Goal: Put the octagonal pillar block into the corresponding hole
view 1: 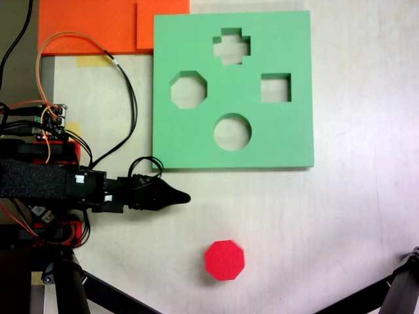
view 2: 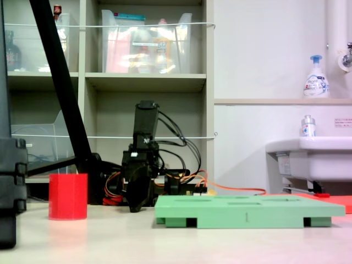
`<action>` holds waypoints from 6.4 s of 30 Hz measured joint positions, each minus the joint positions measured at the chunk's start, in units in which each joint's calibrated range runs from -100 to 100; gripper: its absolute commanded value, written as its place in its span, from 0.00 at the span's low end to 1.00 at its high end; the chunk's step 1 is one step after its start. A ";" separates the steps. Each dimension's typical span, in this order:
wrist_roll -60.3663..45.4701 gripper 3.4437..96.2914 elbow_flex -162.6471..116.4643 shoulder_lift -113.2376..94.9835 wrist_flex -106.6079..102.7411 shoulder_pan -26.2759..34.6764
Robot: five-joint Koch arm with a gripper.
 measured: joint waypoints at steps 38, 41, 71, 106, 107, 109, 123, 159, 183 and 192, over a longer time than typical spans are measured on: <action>13.43 0.49 0.10 0.00 0.00 -7.42; 19.10 0.46 0.00 0.00 0.00 -8.40; 36.48 0.65 99.66 43.09 -102.89 -12.80; 39.90 0.83 132.58 102.87 -104.16 -9.08; 39.80 0.83 132.58 103.97 -104.16 -9.13; 39.61 0.83 132.58 105.88 -104.16 -9.13; 37.07 0.82 132.58 109.03 -104.16 -9.52; 33.60 0.53 121.51 102.33 -104.06 -10.31; 33.60 0.76 120.33 101.09 -103.67 -9.47; 33.60 0.72 120.33 101.09 -101.91 -9.47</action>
